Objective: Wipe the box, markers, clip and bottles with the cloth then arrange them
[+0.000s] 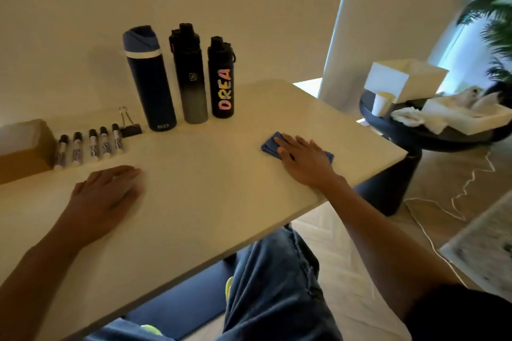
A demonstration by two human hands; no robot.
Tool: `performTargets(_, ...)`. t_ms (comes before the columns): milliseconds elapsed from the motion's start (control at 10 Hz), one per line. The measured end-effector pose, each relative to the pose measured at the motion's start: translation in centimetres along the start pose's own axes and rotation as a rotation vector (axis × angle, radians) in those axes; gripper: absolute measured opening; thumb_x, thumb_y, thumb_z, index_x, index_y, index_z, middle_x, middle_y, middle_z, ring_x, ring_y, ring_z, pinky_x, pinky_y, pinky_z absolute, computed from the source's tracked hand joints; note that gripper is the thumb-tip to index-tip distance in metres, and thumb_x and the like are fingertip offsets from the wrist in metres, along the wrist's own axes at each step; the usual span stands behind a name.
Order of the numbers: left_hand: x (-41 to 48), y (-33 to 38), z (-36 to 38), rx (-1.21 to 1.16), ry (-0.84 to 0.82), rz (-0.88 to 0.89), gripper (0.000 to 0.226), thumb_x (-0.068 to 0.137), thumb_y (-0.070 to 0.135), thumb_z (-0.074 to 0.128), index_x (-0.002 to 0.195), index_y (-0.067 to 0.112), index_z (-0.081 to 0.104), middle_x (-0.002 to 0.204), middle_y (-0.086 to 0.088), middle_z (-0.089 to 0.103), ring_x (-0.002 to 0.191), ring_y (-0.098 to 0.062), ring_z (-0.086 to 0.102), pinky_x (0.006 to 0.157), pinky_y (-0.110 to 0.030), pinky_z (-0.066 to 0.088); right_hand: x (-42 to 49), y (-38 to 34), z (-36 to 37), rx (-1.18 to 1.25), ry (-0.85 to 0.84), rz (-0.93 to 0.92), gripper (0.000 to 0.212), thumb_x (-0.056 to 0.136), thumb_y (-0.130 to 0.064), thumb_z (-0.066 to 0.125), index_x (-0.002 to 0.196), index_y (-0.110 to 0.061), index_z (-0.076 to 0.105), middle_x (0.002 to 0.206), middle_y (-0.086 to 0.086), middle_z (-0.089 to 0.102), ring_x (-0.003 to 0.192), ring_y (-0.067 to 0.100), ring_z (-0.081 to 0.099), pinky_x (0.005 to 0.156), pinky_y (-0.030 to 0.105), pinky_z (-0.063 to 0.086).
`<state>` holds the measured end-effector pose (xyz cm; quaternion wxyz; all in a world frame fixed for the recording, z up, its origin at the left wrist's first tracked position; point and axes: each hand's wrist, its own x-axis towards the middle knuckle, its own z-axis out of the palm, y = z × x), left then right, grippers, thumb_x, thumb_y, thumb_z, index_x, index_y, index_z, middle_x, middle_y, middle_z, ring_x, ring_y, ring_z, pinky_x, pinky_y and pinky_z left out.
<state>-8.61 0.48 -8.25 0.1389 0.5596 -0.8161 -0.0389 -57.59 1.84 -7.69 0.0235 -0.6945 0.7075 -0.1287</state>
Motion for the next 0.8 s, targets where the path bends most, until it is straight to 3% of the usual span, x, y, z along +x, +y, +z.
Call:
performTargets(200,0.3,-1.8,1.4,0.002,0.049,0.082,0.067,0.098,0.072,0.027,0.152,0.038,0.049,0.16,0.007,0.044,0.142,-0.031,0.043,0.11,-0.059,0.04,-0.7,4.0,-1.2,-0.026,0.058,0.209,0.055,0.102,-0.057,0.008,0.155,-0.045,0.016,0.163,-0.016,0.017,0.151,0.019,0.017,0.123,0.048,0.007)
performTargets(400,0.5,-1.8,1.2,0.038,0.065,0.115,0.067,0.1,0.07,0.028,0.146,0.032,0.057,0.157,0.005,0.048,0.138,-0.031,0.048,0.106,-0.059,0.046,-0.4,4.7,-1.3,-0.022,0.066,0.284,0.057,0.101,-0.056,0.007,0.155,-0.043,0.018,0.164,-0.013,0.018,0.151,0.022,0.017,0.123,0.049,0.006)
performTargets(500,0.3,-0.6,0.7,0.039,0.048,0.084,0.071,0.099,0.072,0.026,0.149,0.032,0.054,0.157,0.002,0.048,0.138,-0.032,0.047,0.106,-0.059,0.044,-0.3,4.5,-1.3,-0.046,0.065,0.276,0.057,0.101,-0.055,0.009,0.155,-0.039,0.023,0.163,-0.009,0.022,0.151,0.024,0.018,0.122,0.05,0.007)
performTargets(600,0.2,0.2,0.3,0.031,0.03,0.034,0.073,0.097,0.073,0.023,0.153,0.034,0.047,0.16,0.004,0.044,0.142,-0.03,0.042,0.108,-0.057,0.039,0.1,3.5,-1.3,-0.094,0.186,0.25,0.055,0.101,-0.051,0.017,0.145,-0.032,0.045,0.155,-0.003,0.04,0.146,0.026,0.03,0.121,0.05,0.014)
performTargets(700,-0.3,0.9,-0.4,0.019,0.031,0.014,0.077,0.096,0.077,0.019,0.155,0.034,0.043,0.161,0.006,0.042,0.145,-0.026,0.04,0.112,-0.056,0.038,0.7,-0.1,-0.8,-0.07,0.302,0.102,0.05,0.102,-0.046,0.028,0.137,-0.025,0.056,0.147,-0.001,0.052,0.138,0.023,0.044,0.117,0.047,0.027)
performTargets(800,0.1,1.2,0.0,0.024,-0.004,-0.012,0.073,0.095,0.08,0.015,0.156,0.044,0.033,0.162,0.01,0.039,0.147,-0.022,0.037,0.116,-0.053,0.036,1.2,-4.5,-0.1,0.059,0.268,-0.028,0.045,0.102,-0.042,0.037,0.136,-0.023,0.059,0.136,0.001,0.061,0.13,0.026,0.052,0.111,0.046,0.037)
